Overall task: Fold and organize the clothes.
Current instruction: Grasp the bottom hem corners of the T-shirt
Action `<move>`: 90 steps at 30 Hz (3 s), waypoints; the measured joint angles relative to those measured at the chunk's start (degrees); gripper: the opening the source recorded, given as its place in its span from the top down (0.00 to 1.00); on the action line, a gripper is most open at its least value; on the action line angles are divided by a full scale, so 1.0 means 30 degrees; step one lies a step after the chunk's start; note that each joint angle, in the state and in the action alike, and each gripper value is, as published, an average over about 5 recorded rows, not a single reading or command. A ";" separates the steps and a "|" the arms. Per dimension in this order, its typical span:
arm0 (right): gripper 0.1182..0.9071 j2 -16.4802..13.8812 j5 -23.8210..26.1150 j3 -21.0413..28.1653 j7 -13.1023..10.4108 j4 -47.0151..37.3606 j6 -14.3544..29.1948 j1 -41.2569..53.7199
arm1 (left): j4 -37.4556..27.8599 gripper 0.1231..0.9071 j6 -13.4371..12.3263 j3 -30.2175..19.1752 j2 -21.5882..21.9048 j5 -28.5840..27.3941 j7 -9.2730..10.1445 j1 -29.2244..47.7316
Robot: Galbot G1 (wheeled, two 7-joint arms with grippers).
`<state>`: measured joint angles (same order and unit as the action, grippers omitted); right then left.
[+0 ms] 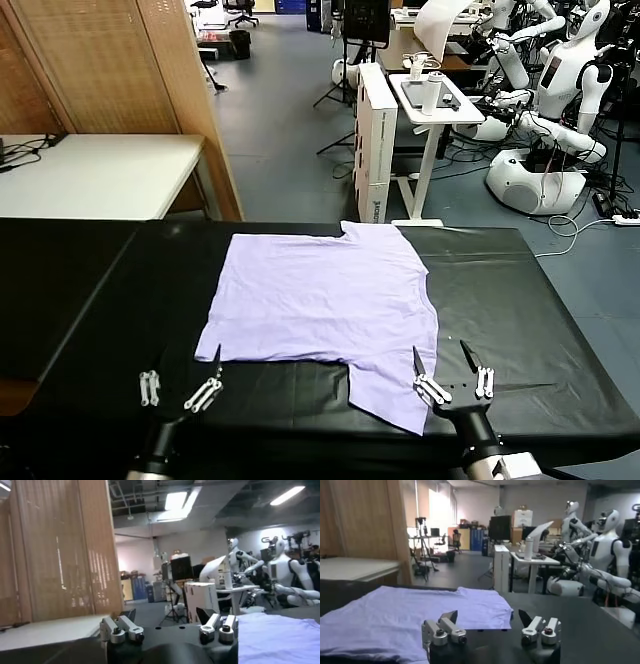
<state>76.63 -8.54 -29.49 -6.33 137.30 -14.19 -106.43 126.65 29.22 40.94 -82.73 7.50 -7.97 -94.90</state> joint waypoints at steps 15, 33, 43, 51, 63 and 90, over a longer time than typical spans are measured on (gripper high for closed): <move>0.00 -0.0082 -0.1741 -0.0546 -0.0466 0.0519 -0.3394 0.0695 | -0.1693 0.00 0.1380 0.0174 0.0935 0.1044 -0.0064 0.2146; 0.00 -0.0140 -0.2639 -0.0864 -0.0599 -0.0074 -0.6364 0.1907 | -0.2363 0.00 0.2194 0.0018 0.0722 0.0980 0.0159 0.2512; 0.00 -0.0193 -0.3938 -0.0824 -0.0841 -0.1065 -0.7400 0.2587 | -0.2431 0.00 0.2173 -0.0056 0.0538 0.1303 0.0210 0.2456; 0.00 0.0082 -0.3938 -0.0152 -0.0912 -0.1158 -0.7455 0.2218 | -0.2107 0.00 0.2187 -0.0107 0.0409 0.1432 0.0213 0.2283; 0.00 0.0303 -0.3758 0.0707 -0.1137 -0.1802 -0.7663 0.2006 | -0.1837 0.00 0.2190 -0.0171 0.0392 0.1426 0.0207 0.2089; 0.96 0.0307 -0.3428 0.1272 -0.1006 -0.1914 -0.7641 0.1620 | 0.1177 0.83 0.4332 0.0405 0.1023 0.0188 -0.1100 0.0157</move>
<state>77.55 -18.82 -25.67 -9.35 131.55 -37.11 -101.57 130.18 42.21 42.16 -79.66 8.07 -11.27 -94.43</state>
